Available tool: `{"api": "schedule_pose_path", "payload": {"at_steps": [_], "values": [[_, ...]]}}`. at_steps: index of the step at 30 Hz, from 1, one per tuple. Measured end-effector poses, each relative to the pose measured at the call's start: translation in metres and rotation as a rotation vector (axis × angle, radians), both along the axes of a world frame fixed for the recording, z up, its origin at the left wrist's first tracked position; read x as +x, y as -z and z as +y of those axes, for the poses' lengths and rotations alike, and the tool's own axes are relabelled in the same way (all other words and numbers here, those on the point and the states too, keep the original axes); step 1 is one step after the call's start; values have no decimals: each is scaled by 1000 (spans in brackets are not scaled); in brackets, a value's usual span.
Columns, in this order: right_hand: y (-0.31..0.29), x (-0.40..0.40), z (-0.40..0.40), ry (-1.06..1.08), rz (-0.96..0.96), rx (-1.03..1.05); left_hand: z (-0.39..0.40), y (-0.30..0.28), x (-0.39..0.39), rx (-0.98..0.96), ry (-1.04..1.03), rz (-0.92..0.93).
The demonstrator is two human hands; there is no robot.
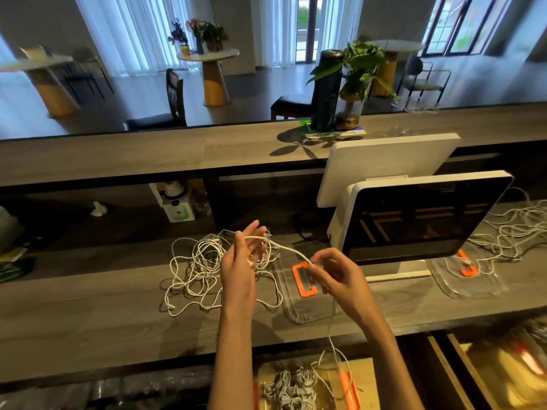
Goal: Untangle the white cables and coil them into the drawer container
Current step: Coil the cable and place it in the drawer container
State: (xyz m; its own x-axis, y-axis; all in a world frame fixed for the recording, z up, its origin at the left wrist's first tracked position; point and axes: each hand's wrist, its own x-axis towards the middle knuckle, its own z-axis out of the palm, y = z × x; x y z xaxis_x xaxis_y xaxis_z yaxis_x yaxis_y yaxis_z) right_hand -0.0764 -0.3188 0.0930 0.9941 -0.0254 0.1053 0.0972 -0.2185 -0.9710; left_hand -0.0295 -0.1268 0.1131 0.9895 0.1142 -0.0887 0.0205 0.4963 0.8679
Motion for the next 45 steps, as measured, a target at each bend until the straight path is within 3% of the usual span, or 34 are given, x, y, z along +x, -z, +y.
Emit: {"api": "schedule_pose_path", "payload": {"at_steps": [4, 8, 10, 14, 18, 22, 25, 27, 33, 40, 45], "values": [[9, -5, -3, -68, 48, -71, -6, 2, -5, -321, -24, 79], [14, -7, -7, -192, 136, -163, -9, 9, -4, -431, -66, 161], [13, -9, -12, -285, 173, -212, -10, 14, -2, -343, -56, 159], [3, -9, -17, -402, 213, -256, -10, 19, -1, 135, 16, 140], [-5, -7, -12, -289, 92, -112, -10, 18, -2, 481, 216, 142], [-5, -1, -3, -106, -57, -45, -13, 14, -8, 574, 552, 196], [0, 2, -2, -7, -99, -69, -11, 13, -15, 553, 802, 93], [2, 3, -4, 20, -108, -86, -8, 11, -16, 534, 860, 32], [3, 0, -9, 17, -91, -135, -2, 13, -15, 488, 798, -20], [16, -6, -20, -13, 17, -99, 5, 16, -11, 463, 526, 3], [27, -11, -18, -48, 39, -52, -1, 16, -8, 85, 301, 59]]}}
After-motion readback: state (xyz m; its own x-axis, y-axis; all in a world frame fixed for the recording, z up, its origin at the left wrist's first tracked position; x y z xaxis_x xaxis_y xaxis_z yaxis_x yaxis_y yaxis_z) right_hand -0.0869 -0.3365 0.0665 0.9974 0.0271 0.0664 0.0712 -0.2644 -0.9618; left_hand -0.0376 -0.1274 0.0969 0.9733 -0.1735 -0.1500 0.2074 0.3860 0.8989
